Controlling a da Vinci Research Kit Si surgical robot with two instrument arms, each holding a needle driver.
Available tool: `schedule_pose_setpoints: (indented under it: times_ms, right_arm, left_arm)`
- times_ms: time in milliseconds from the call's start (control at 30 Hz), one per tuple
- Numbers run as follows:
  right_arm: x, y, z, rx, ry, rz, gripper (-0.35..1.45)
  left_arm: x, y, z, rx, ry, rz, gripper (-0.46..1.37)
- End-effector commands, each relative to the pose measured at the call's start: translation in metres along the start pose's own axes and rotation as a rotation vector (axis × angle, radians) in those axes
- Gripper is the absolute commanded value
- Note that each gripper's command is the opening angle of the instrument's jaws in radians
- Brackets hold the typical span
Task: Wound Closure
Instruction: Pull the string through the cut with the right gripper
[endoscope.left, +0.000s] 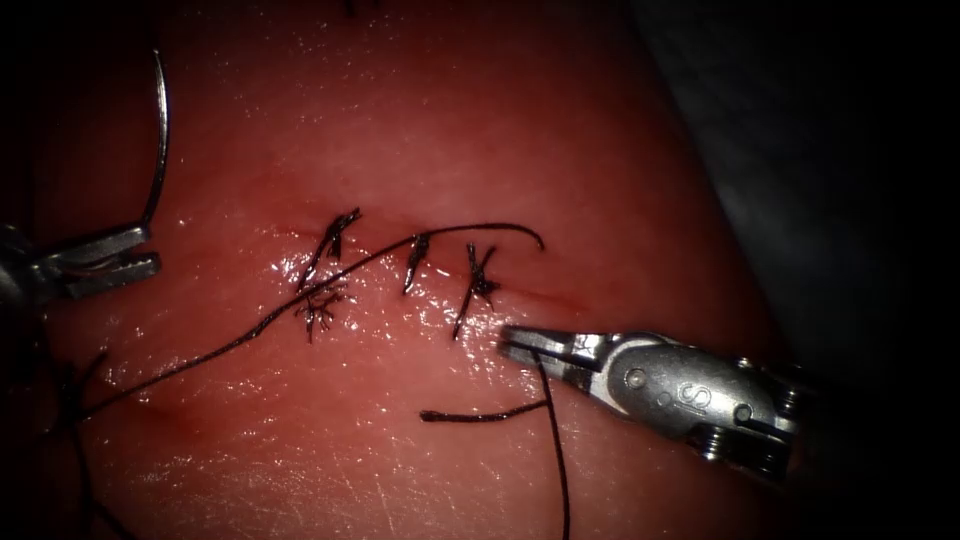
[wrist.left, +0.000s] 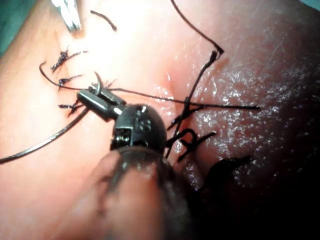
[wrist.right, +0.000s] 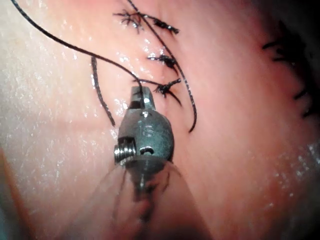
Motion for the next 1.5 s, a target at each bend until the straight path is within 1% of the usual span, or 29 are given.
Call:
schedule_pose_setpoints:
  times_ms: [33,167,233,367,433,500,533,567,600,633,667,767,800,867,967,1000,1133,1233,1333,1500]
  right_arm:
    - [0.0002,-0.0002,-0.0001,0.007,0.000,-0.005,-0.35]
    - [0.0013,-0.0022,-0.0007,0.048,-0.023,-0.029,-0.35]
    - [0.0022,-0.0036,-0.0011,0.073,-0.039,-0.043,-0.35]
    - [0.0038,-0.0060,-0.0015,0.103,-0.039,-0.056,-0.35]
    - [0.0047,-0.0071,-0.0016,0.119,-0.048,-0.065,-0.35]
    - [0.0061,-0.0090,-0.0017,0.142,-0.047,-0.073,-0.35]
    - [0.0063,-0.0092,-0.0017,0.144,-0.046,-0.072,-0.35]
    - [0.0073,-0.0105,-0.0016,0.156,-0.040,-0.076,-0.35]
    - [0.0075,-0.0108,-0.0016,0.160,-0.038,-0.076,-0.35]
    - [0.0084,-0.0120,-0.0014,0.175,-0.036,-0.074,-0.35]
    - [0.0087,-0.0125,-0.0013,0.183,-0.038,-0.080,-0.35]
    - [0.0108,-0.0156,-0.0004,0.218,-0.038,-0.086,-0.35]
    - [0.0111,-0.0162,-0.0002,0.224,-0.034,-0.086,-0.35]
    - [0.0134,-0.0194,0.0008,0.255,-0.021,-0.096,-0.35]
    - [0.0156,-0.0221,0.0018,0.280,-0.011,-0.105,-0.35]
    - [0.0158,-0.0223,0.0019,0.282,-0.010,-0.105,-0.35]
    - [0.0184,-0.0253,0.0032,0.312,0.003,-0.116,-0.35]
    - [0.0194,-0.0265,0.0040,0.328,0.006,-0.120,-0.35]
    - [0.0199,-0.0271,0.0043,0.336,0.012,-0.124,-0.35]
    - [0.0205,-0.0280,0.0043,0.343,0.012,-0.126,-0.35]
  left_arm:
    - [0.0000,0.0000,0.0000,-0.012,0.000,0.000,-0.35]
    - [0.0000,0.0000,0.0000,-0.012,0.000,0.000,-0.35]
    - [0.0000,0.0000,0.0000,-0.012,0.000,0.000,-0.35]
    - [0.0000,0.0000,0.0000,-0.012,0.001,0.000,-0.35]
    - [0.0000,0.0000,0.0000,-0.012,0.001,0.000,-0.35]
    - [0.0000,0.0000,0.0000,-0.012,0.001,0.000,-0.35]
    - [0.0000,0.0000,0.0000,-0.012,0.001,0.000,-0.35]
    - [0.0000,0.0000,0.0000,-0.012,0.001,0.000,-0.35]
    - [0.0000,0.0000,0.0000,-0.012,0.001,0.000,-0.35]
    - [0.0000,0.0000,0.0000,-0.012,0.001,0.000,-0.35]
    - [0.0000,0.0000,0.0000,-0.012,0.001,0.000,-0.35]
    - [-0.0001,0.0000,0.0000,-0.012,0.001,0.000,-0.35]
    - [-0.0001,0.0000,0.0000,-0.012,0.001,0.000,-0.35]
    - [-0.0001,0.0000,0.0000,-0.012,0.001,0.000,-0.35]
    - [-0.0001,0.0000,0.0000,-0.012,0.001,0.001,-0.35]
    - [-0.0001,0.0000,0.0000,-0.012,0.001,0.001,-0.35]
    - [-0.0001,0.0001,0.0000,-0.012,0.001,0.001,-0.35]
    - [-0.0001,0.0001,0.0000,-0.012,0.001,0.001,-0.35]
    - [-0.0001,0.0001,0.0000,-0.012,0.001,0.001,-0.35]
    - [-0.0001,0.0001,0.0000,-0.012,0.002,0.001,-0.35]
